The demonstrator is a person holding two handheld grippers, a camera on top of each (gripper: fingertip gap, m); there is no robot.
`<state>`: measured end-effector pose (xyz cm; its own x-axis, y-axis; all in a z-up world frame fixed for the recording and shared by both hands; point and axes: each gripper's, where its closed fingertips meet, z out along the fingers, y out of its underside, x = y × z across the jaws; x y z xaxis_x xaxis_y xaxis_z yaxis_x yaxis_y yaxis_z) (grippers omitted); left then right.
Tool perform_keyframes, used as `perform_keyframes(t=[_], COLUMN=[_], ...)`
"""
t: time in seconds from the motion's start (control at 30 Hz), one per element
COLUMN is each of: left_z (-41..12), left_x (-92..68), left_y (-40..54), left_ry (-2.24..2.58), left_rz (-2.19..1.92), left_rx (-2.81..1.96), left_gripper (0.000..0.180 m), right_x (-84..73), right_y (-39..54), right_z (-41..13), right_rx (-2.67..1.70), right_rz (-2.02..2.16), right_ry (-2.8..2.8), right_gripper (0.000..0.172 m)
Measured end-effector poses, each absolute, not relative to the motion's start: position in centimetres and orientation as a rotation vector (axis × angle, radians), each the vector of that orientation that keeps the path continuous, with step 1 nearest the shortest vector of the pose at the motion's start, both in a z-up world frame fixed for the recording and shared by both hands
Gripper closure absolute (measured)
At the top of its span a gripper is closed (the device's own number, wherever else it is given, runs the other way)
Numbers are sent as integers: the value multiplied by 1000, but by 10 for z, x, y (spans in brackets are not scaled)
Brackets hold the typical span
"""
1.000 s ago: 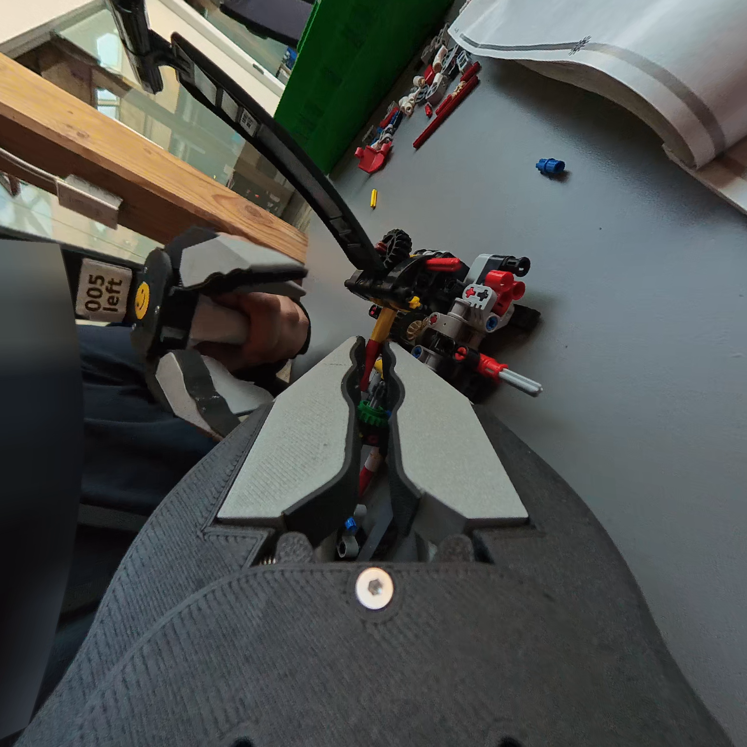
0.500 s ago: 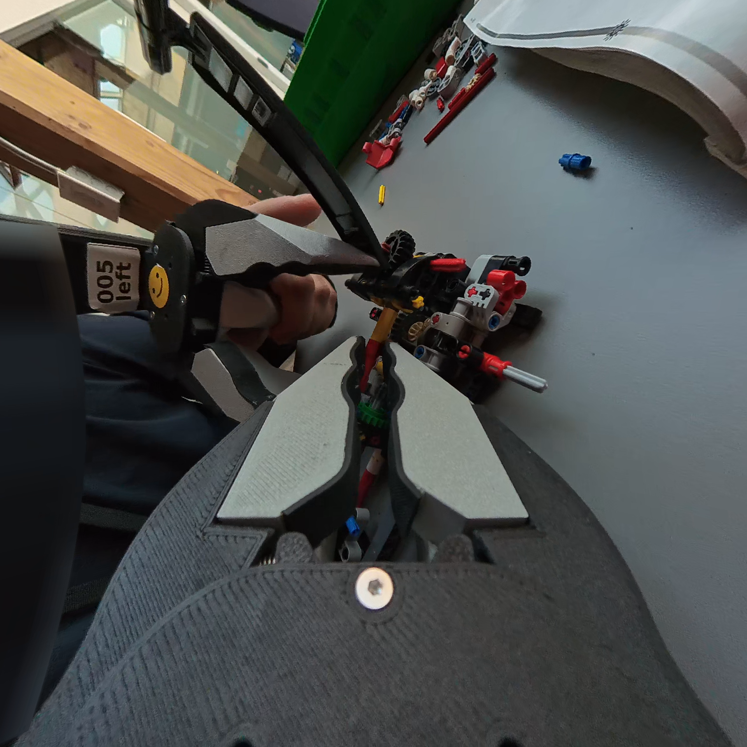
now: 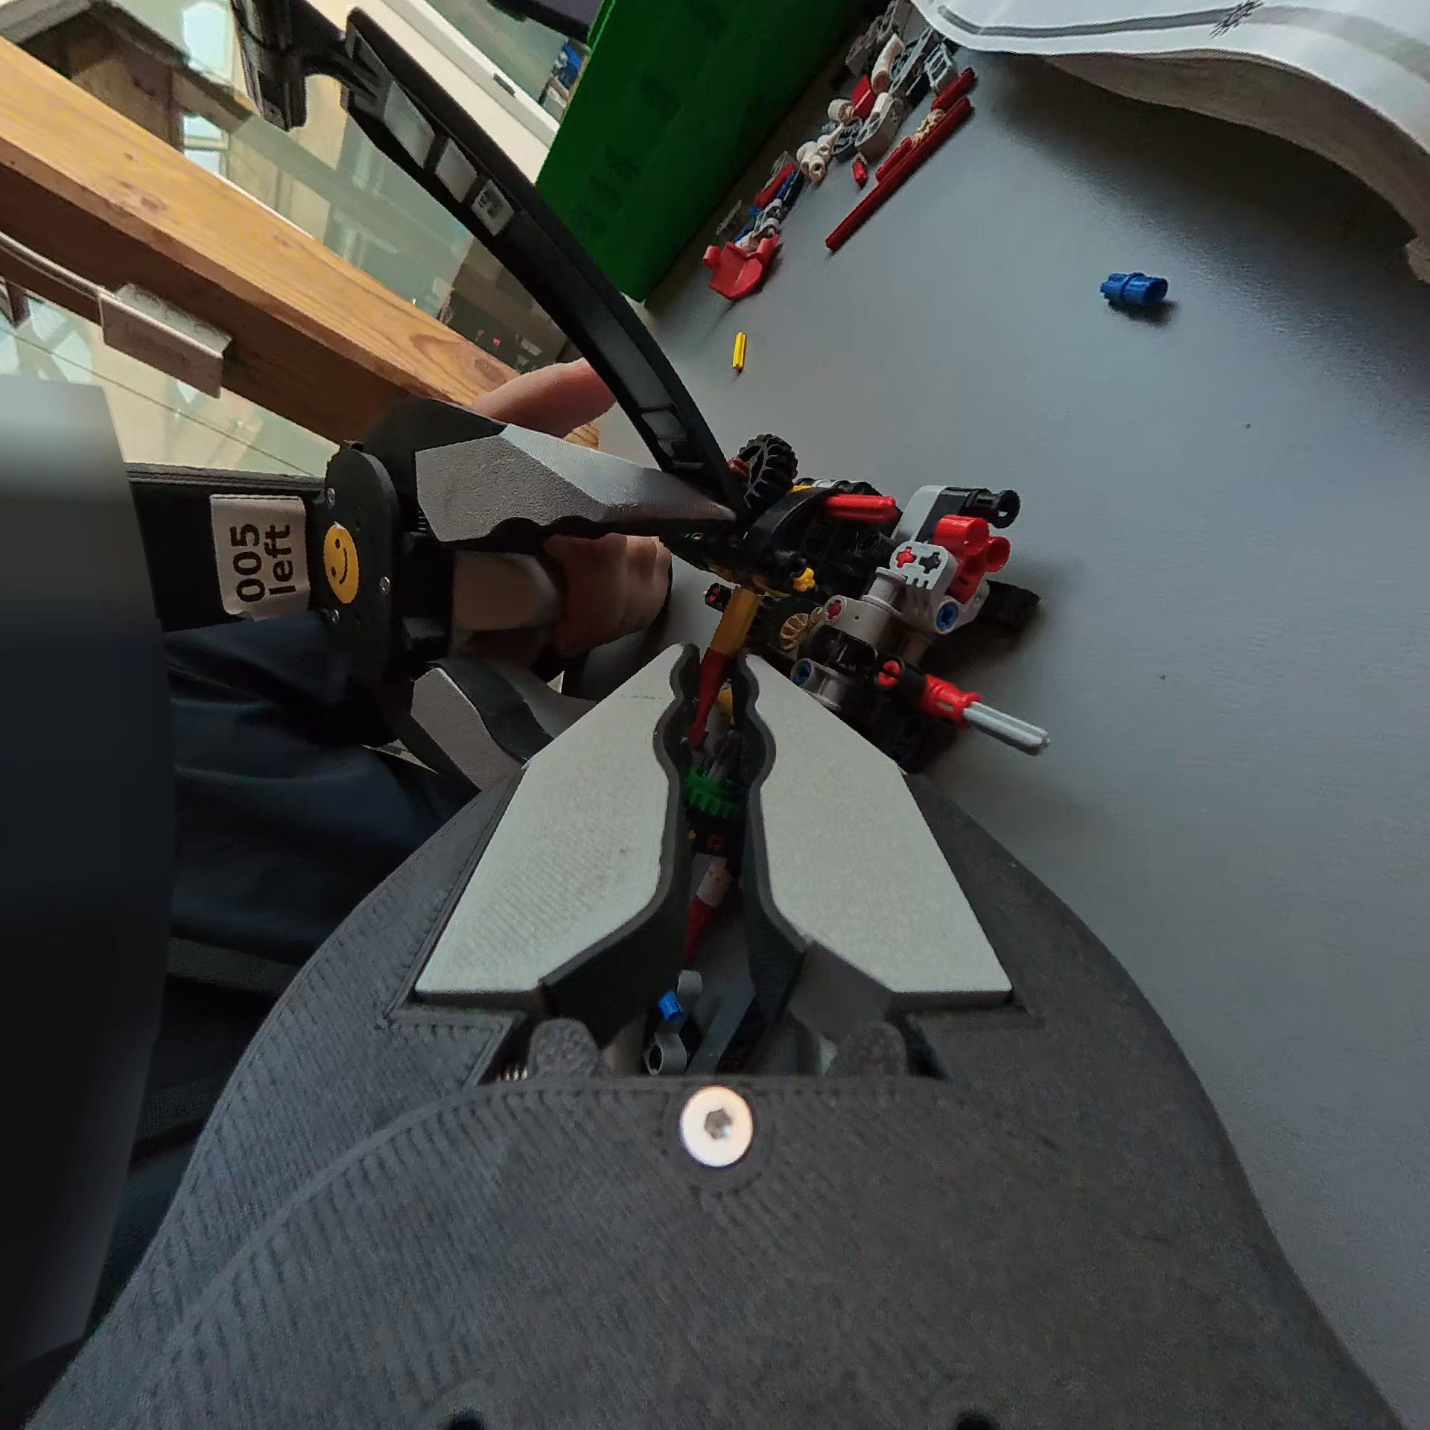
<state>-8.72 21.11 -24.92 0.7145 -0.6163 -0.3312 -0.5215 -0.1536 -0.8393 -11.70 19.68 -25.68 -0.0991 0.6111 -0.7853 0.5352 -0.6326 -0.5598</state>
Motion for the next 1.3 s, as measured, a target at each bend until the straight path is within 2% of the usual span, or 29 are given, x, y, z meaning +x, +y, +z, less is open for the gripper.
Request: perform_keyframes(t=[0.47, 1.3], left_z=[-249, -249], left_x=[-89, -86], left_y=[211, 204], left_ry=[900, 926], left_rz=[65, 73], left_rx=[-1767, -1731], left_gripper=[98, 93], right_x=[-117, -110], right_y=[193, 183], right_z=[-256, -258], right_rx=[-2044, -1979], right_rz=[1860, 1793], right_ry=[-1350, -1477], right_gripper=[166, 166])
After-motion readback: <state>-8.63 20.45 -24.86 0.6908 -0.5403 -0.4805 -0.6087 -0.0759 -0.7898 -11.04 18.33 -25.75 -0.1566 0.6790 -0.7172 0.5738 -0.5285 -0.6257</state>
